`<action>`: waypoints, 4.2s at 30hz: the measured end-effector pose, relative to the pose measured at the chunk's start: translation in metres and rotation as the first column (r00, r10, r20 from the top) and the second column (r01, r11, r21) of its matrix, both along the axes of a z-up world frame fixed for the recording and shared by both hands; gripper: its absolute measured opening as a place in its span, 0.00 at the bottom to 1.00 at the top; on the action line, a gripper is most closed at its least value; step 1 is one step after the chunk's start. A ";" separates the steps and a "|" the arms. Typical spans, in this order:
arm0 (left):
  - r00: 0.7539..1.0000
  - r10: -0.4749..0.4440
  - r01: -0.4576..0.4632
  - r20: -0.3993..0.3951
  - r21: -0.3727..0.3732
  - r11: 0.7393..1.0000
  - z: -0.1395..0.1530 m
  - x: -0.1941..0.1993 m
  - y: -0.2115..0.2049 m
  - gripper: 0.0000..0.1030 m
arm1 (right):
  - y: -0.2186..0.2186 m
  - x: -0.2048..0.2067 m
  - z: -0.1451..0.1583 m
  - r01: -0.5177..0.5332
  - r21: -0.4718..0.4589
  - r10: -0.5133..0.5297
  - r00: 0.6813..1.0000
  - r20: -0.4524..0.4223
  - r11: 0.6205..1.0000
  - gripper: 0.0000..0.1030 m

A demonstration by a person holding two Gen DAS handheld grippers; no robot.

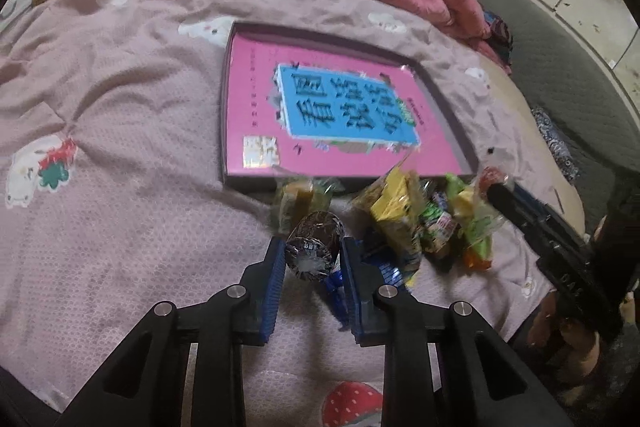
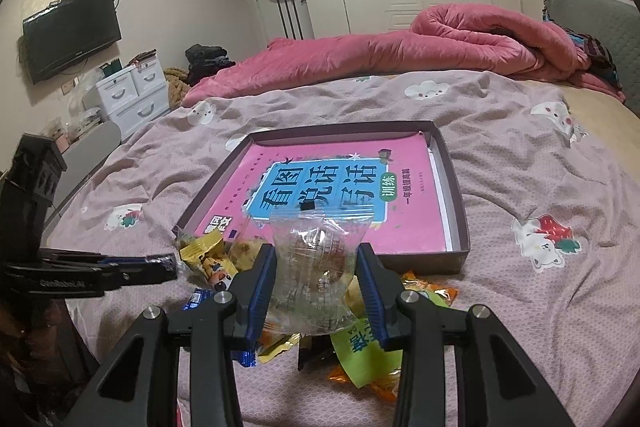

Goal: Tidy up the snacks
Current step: 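Lift the dark snack with the left tool while the right tool lifts the pastry over the tray, then lower the dark snack onto the tray and open the left tool while the right tool releases the pastry there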

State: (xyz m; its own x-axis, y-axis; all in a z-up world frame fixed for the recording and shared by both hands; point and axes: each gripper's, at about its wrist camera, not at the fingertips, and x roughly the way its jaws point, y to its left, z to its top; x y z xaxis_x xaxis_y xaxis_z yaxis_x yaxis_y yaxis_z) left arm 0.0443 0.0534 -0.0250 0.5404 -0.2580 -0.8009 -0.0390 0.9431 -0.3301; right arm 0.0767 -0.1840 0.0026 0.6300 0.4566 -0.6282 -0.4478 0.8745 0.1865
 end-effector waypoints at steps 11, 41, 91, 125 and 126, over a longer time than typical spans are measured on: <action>0.997 0.037 -0.037 0.073 0.000 0.999 0.030 0.017 0.008 0.27 | -0.009 0.014 0.005 0.040 0.014 -0.040 0.999 0.022 0.999 0.40; 0.985 0.169 -0.168 -0.020 0.059 0.984 -0.029 0.081 0.013 0.27 | -0.027 0.081 -0.015 0.176 0.006 -0.175 0.984 -0.040 0.984 0.40; 0.988 0.152 -0.151 -0.038 0.040 0.988 -0.031 0.080 0.009 0.32 | -0.033 0.088 -0.042 0.198 -0.088 -0.208 0.968 -0.138 0.976 0.40; 0.986 0.155 -0.155 0.065 0.003 0.988 0.012 0.061 0.013 0.62 | -0.025 0.062 -0.004 0.135 -0.020 -0.136 0.990 -0.043 0.991 0.54; 0.986 0.154 -0.155 0.070 0.008 0.988 0.014 0.060 0.013 0.63 | -0.023 0.060 -0.003 0.132 -0.019 -0.133 0.990 -0.038 0.991 0.55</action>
